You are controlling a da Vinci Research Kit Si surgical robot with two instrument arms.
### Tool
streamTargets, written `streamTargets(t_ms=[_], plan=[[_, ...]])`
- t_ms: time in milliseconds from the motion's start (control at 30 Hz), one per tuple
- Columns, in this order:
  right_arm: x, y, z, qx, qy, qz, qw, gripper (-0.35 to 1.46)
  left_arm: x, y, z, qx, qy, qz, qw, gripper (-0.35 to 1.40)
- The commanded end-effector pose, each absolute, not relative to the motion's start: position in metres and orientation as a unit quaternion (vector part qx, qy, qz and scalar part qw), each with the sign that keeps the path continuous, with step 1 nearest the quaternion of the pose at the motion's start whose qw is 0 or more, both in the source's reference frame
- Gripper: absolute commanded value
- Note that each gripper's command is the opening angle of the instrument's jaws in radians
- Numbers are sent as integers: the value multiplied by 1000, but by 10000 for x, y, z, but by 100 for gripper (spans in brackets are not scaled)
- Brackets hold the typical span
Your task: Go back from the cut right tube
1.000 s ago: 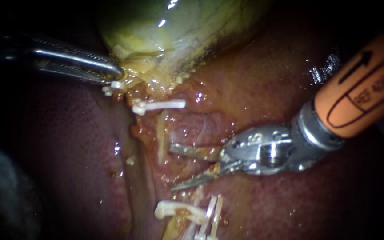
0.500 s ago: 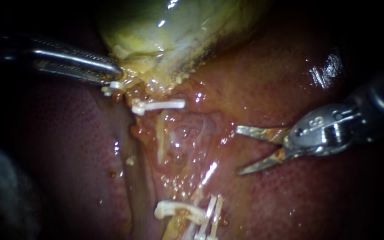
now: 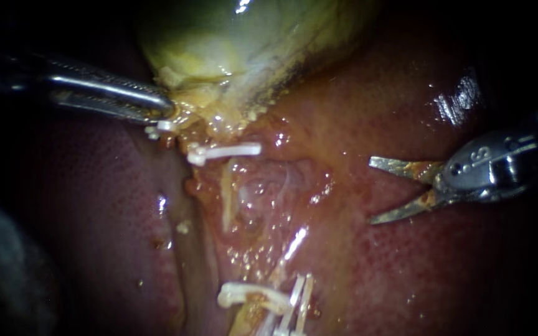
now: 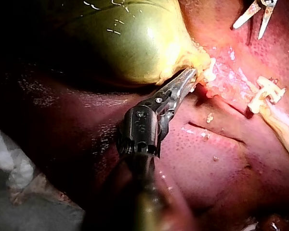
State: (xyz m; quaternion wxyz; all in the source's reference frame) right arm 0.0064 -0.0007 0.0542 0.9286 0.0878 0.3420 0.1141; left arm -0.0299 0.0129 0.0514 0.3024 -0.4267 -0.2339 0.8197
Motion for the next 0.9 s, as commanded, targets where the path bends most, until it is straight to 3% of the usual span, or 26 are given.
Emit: streamTargets(t_ms=[33,533,767,900], plan=[[64,-7,542,88,342,114,929,145,-300,127,518,-427,-233,821,299,-35],[65,-7,543,88,342,114,929,145,-334,113,576,-427,-244,820,293,-35],[65,-7,543,89,343,113,928,145,-334,112,578,-427,-244,820,292,-35],[70,-7,543,112,355,106,922,143,-324,112,573,-428,-247,820,290,-35]])
